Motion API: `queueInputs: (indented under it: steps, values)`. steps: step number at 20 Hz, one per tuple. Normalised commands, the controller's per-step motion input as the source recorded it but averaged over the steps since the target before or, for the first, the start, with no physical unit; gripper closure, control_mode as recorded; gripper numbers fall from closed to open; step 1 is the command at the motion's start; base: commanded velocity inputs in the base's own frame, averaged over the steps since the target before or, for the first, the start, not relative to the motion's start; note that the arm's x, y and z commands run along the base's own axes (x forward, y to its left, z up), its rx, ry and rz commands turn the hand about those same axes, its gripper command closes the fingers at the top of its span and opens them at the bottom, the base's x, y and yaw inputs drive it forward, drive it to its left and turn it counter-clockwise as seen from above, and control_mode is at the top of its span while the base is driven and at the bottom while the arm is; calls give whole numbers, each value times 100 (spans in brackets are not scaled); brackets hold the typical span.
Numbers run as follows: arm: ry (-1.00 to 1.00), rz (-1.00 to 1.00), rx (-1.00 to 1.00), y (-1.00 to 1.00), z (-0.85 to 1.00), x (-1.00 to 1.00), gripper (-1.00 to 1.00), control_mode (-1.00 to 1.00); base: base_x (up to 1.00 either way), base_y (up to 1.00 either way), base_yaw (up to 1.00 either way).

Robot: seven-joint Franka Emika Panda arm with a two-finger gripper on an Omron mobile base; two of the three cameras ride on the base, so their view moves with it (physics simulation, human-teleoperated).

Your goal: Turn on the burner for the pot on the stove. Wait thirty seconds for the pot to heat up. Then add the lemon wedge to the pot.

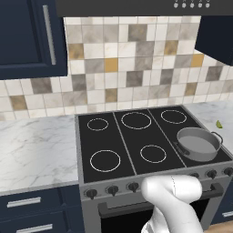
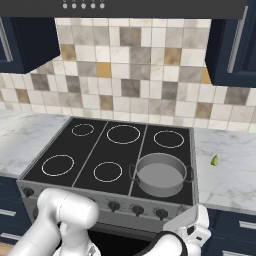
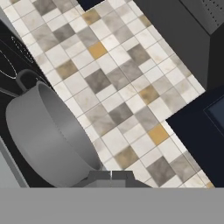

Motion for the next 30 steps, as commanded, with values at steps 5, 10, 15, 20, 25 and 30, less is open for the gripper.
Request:
queueInputs:
  steps: [5, 10, 15, 20, 25, 30]
  values:
    - [0, 0, 0, 0, 0, 0, 100, -100, 0, 0, 0]
    - [0, 0, 0, 0, 0, 0, 100, -100, 0, 0, 0]
    - [0, 0, 0, 0, 0, 0, 100, -100, 0, 0, 0]
    - [0, 0, 0, 0, 0, 0, 100, -100, 0, 0, 0]
    - [0, 0, 0, 0, 0, 0, 100, -100, 0, 0, 0]
    - [0, 0, 0, 0, 0, 0, 100, -100, 0, 0, 0]
